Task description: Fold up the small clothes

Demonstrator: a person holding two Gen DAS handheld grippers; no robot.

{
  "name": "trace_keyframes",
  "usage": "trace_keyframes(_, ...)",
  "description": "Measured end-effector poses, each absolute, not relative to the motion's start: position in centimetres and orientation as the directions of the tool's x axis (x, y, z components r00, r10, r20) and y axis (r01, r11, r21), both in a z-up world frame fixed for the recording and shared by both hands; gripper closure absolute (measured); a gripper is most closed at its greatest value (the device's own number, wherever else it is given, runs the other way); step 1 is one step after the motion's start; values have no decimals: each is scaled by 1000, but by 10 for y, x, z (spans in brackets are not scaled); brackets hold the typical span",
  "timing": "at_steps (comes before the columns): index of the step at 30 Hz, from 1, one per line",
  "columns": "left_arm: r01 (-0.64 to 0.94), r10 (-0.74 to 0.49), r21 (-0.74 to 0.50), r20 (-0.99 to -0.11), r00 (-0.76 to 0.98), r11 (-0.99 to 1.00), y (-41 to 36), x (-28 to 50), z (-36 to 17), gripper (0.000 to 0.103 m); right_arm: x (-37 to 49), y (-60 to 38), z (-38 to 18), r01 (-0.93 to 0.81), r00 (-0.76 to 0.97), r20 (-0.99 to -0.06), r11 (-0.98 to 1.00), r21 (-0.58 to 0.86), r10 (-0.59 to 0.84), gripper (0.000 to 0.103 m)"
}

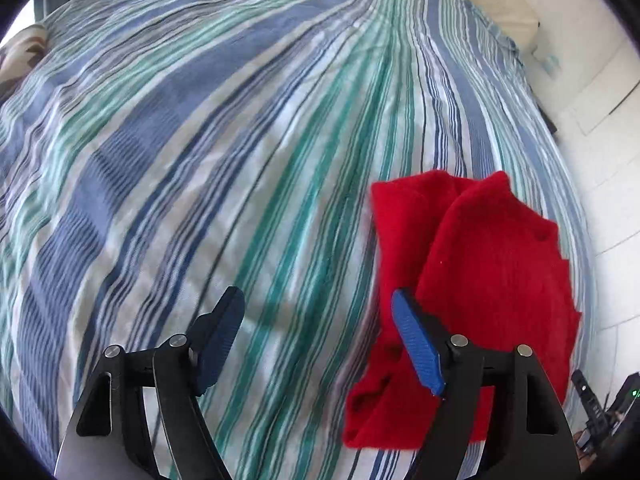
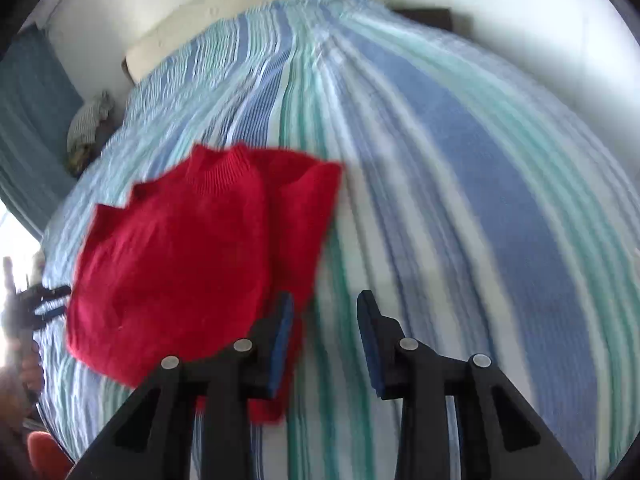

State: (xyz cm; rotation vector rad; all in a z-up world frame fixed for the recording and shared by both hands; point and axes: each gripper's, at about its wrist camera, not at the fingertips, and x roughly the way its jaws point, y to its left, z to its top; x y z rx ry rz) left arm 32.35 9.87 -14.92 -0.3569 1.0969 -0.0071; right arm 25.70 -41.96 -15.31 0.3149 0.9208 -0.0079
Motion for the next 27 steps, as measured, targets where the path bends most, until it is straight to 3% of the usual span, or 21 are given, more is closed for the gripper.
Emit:
trace_keyframes(3, -96, -148, -221, -860, 488, 971, 95, 280, -132, 15, 213, -404, -142, 65, 631, -762, 969, 239, 146, 53)
trace_keyframes(9, -13, -80, -100, -857, 510, 995, 73, 205, -120, 14, 156, -376, -167, 59, 599, -783, 966, 251, 167, 53)
trace_keyframes(27, -44, 27, 3, -834, 551, 999, 57, 171, -125, 14, 124, -368, -172, 83, 607, -786, 974, 210, 117, 52)
